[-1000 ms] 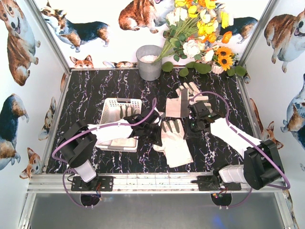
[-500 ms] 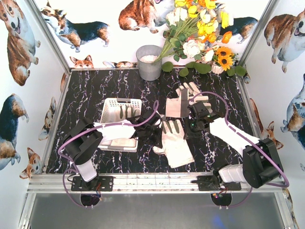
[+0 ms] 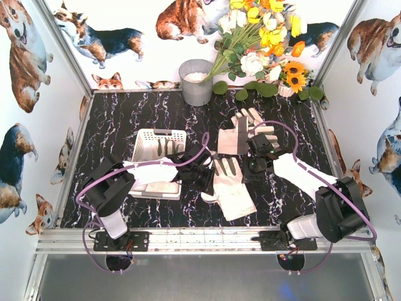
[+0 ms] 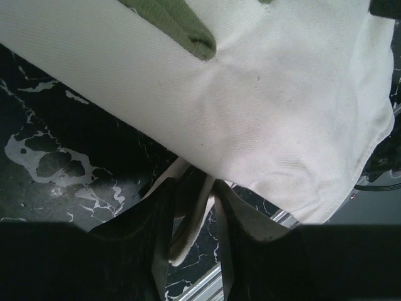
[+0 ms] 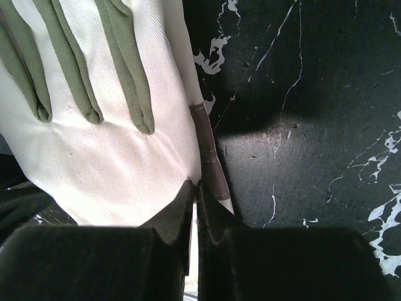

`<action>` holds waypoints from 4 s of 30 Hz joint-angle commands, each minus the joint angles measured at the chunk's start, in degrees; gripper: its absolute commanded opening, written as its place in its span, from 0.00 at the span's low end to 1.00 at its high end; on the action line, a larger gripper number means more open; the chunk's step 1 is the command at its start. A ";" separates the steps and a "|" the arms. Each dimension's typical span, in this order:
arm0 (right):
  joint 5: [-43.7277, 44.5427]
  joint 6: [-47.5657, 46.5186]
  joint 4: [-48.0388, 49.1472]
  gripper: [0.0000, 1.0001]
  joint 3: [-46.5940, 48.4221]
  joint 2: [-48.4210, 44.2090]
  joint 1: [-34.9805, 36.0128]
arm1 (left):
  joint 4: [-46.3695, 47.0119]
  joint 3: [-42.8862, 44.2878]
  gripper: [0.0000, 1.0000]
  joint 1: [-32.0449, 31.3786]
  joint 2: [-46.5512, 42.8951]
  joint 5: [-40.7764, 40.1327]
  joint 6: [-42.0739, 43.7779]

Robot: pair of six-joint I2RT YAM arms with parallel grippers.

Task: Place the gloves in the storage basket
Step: Pair the glove with the glove, then pick up the glove from the center of the board.

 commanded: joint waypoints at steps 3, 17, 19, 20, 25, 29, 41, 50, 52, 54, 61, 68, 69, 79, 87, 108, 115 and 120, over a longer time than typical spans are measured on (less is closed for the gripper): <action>1.22 -0.05 3.50 0.00 1.41 1.39 0.00 | -5.46 3.91 0.32 -0.64 -3.43 -2.26 2.76; 0.96 -0.73 3.20 0.00 2.47 2.50 0.00 | -11.81 8.98 0.47 -1.81 -9.79 -5.77 -0.12; 0.94 -0.96 2.88 0.00 3.08 2.67 0.00 | -4.93 6.50 0.41 -1.81 -9.33 -2.39 -2.85; 0.94 -1.08 2.78 0.00 3.43 2.75 0.02 | -1.56 5.35 0.38 -1.81 -9.03 -1.31 -4.83; 0.87 -1.43 2.49 0.00 4.05 3.39 0.00 | 6.47 3.60 0.28 -1.81 -6.30 -1.49 -8.21; 0.61 -1.63 2.49 0.00 4.14 4.38 0.00 | 16.01 0.65 0.19 -1.81 -3.02 -0.59 -12.88; 0.78 -1.72 2.54 0.00 5.56 4.74 0.00 | 18.89 -5.29 0.14 -3.38 4.77 -0.99 -14.15; 1.57 -3.53 1.32 0.02 7.68 5.85 0.00 | 16.59 -6.32 0.16 -3.97 3.41 -3.06 -12.97; 1.99 -4.13 -0.85 0.20 8.69 4.07 0.00 | 16.26 -5.41 0.18 -4.01 2.01 -3.69 -12.56; 2.10 -4.56 -2.98 0.32 9.47 1.65 0.00 | 15.35 -4.10 0.21 -4.01 0.99 -4.16 -12.06; -4.57 -2.07 -11.25 0.40 7.91 -5.90 0.00 | 13.62 -0.44 0.25 -4.11 -4.24 -6.01 -12.91; -21.71 7.88 -3.37 0.24 -3.58 -11.50 0.98 | 13.36 -3.71 0.18 -4.15 -7.37 -7.62 -14.31; -22.74 8.96 -2.27 0.23 -4.77 -11.94 1.50 | 14.75 -4.45 0.17 -4.11 -7.24 -6.93 -15.15; -23.85 13.14 3.37 0.12 -9.53 -10.32 7.11 | 19.22 -6.23 0.13 -7.06 -5.24 -6.96 -18.00; -23.32 13.68 7.99 0.08 -12.73 -3.36 7.50 | 18.96 -8.17 0.12 -8.57 -1.56 -8.60 -18.58; -13.12 6.22 -6.41 0.40 -3.61 -12.87 2.22 | 10.23 -1.67 0.22 -10.89 -7.36 -15.04 -16.66; -20.44 -1.23 -2.27 0.48 -4.65 -7.00 -7.02 | 13.62 -6.04 0.20 -10.93 -8.22 -14.87 -19.77; -25.39 -3.08 2.15 0.52 -5.93 -1.31 -11.30 | 17.19 -9.80 0.18 -10.95 -7.11 -13.61 -21.73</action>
